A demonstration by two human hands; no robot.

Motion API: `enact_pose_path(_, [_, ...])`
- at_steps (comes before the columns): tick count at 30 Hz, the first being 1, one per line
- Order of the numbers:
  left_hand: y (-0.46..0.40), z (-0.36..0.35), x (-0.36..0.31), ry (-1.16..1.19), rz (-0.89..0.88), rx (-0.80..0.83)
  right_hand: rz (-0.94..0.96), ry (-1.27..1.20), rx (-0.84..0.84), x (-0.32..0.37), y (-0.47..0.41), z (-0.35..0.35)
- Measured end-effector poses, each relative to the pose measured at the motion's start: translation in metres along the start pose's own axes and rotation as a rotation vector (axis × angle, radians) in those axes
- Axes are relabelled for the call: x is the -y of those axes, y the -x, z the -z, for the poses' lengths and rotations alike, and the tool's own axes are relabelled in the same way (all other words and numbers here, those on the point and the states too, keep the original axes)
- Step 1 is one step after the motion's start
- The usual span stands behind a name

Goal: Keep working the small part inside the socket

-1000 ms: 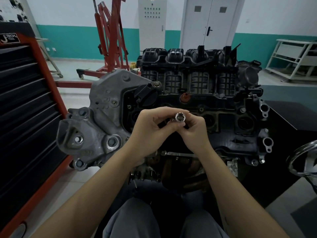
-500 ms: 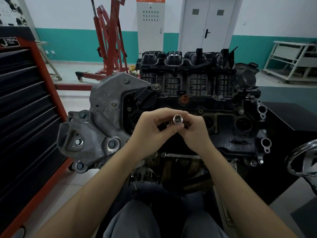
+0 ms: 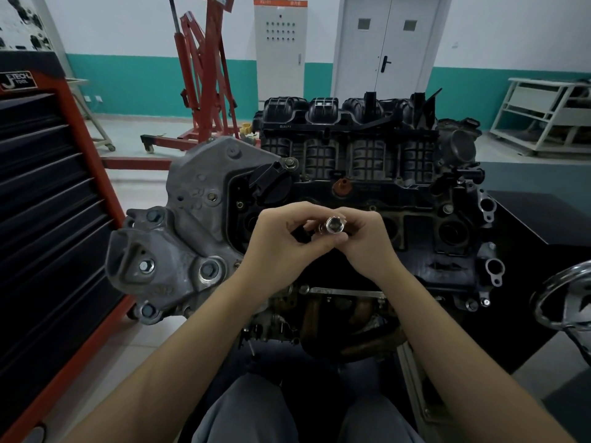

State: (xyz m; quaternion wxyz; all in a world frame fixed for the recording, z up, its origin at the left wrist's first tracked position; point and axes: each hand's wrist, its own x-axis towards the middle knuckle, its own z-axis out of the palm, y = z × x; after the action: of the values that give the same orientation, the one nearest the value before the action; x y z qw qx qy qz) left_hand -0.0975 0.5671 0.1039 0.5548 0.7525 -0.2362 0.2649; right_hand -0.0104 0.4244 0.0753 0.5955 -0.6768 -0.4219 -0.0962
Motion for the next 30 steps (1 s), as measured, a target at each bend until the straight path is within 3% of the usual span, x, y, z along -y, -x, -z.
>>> enact_pose_path(9, [-0.001,0.002,0.001,0.09,-0.013,0.134,0.031,0.01,0.017,0.0,0.001,-0.001])
enact_pose_path(14, [-0.002,-0.001,0.002,-0.037,-0.024,-0.009,0.021,0.02,-0.057,-0.006,-0.002,-0.004])
enact_pose_path(21, [-0.003,0.001,0.0,0.067,0.018,0.111,0.065,0.044,-0.035,-0.009,0.003,-0.004])
enact_pose_path(27, [-0.002,-0.002,0.001,-0.045,0.02,-0.033,0.06,0.025,-0.092,-0.012,0.002,-0.008])
enact_pose_path(30, [-0.003,-0.002,0.0,0.004,0.05,-0.023,0.089,0.045,-0.077,-0.009,0.003,-0.008])
